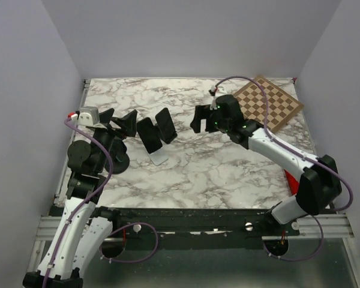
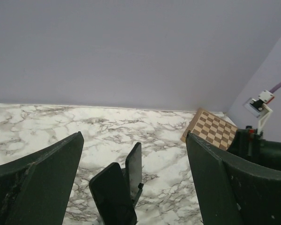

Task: Remove the phone from the phone stand

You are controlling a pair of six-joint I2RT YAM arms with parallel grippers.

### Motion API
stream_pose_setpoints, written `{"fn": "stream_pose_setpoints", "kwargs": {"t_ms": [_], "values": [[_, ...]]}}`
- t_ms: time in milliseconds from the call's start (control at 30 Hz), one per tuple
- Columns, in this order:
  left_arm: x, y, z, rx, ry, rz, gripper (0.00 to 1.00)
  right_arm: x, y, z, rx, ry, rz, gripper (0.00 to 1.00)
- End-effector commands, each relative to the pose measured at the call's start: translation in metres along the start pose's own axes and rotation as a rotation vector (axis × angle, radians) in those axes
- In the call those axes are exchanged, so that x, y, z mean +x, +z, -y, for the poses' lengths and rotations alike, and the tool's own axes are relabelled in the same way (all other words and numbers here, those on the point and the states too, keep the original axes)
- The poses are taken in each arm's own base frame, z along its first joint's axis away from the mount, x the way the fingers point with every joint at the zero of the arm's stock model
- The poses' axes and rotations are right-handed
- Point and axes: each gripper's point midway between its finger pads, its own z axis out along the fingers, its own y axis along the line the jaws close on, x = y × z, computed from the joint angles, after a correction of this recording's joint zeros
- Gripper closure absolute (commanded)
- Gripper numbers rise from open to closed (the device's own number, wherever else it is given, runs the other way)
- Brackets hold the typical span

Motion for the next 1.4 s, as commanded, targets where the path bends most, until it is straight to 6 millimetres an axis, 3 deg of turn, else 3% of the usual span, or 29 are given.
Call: {"fn": "stream_pose_setpoints", "kwargs": {"t_ms": [0,233,367,667,967,1367], "values": [[-0.005,0.002,0.012,0.050,-0.020,-0.012,0.02,-0.045,0.038,-0.059,-0.139,-0.085,0.198,0.00],[0.001,0.003,0.020,0.088,-0.073,-0.020,0.01,-0.041,0.102,-0.101,-0.232,-0.184,0.173,0.00],[0.000,0.003,0.016,0.070,-0.072,-0.027,0.01,-0.026,0.125,-0.107,-0.188,-0.267,0.156,0.00],[-0.001,0.003,0.020,0.087,-0.071,-0.026,0.01,-0.004,0.131,-0.124,-0.286,-0.330,0.137,0.00],[0.003,0.003,0.020,0.094,-0.081,-0.034,0.02,-0.004,0.143,-0.121,-0.249,-0.357,0.157,0.00],[0.004,0.004,0.023,0.109,-0.088,-0.039,0.02,0.009,0.158,-0.136,-0.273,-0.402,0.164,0.04]]}}
